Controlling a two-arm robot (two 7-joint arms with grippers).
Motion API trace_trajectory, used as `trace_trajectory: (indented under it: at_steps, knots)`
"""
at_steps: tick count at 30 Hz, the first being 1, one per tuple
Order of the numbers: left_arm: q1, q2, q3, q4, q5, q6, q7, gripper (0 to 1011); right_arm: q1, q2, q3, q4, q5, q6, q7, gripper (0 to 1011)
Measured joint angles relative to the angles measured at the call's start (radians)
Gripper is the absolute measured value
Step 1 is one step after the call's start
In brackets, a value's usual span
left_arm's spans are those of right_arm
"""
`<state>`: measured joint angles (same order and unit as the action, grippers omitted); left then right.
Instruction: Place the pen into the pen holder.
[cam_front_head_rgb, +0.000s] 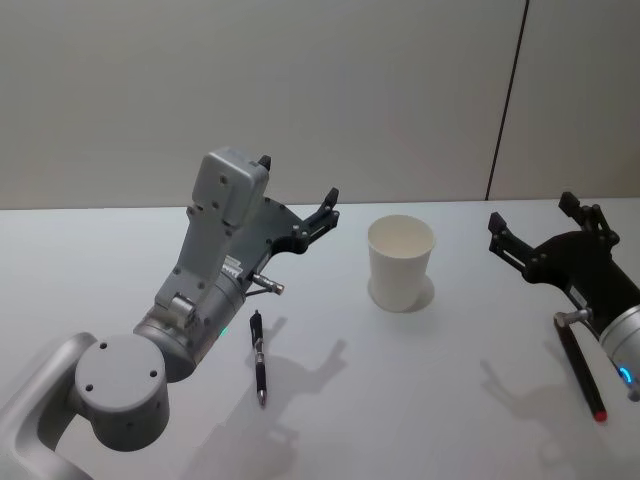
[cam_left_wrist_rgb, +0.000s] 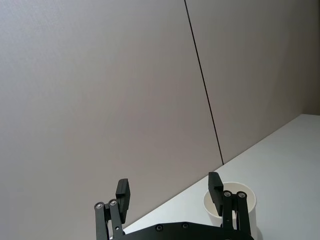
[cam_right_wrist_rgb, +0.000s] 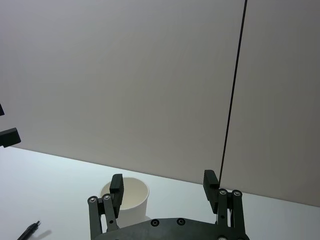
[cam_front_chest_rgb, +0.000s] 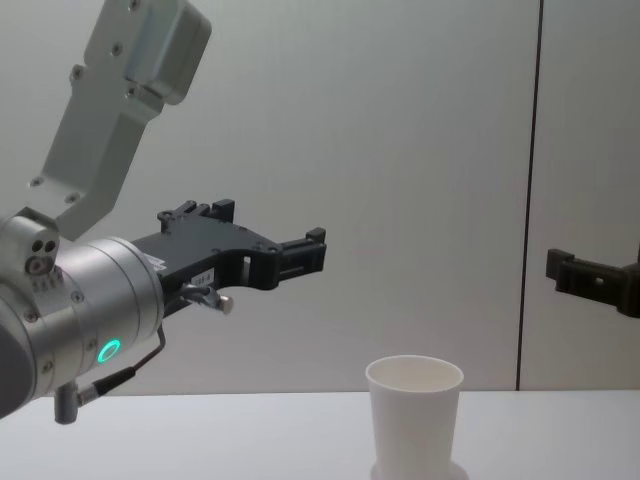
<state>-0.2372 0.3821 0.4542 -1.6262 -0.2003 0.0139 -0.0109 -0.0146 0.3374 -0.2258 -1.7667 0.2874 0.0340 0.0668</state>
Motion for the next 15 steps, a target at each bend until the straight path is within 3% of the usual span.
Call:
trace_trajectory:
  at_steps: [15]
  knots:
    - [0.000,0.000,0.000,0.000,0.000,0.000,0.000,1000,0.000,0.000,0.000,0.000,0.000,0.000,0.000,1002]
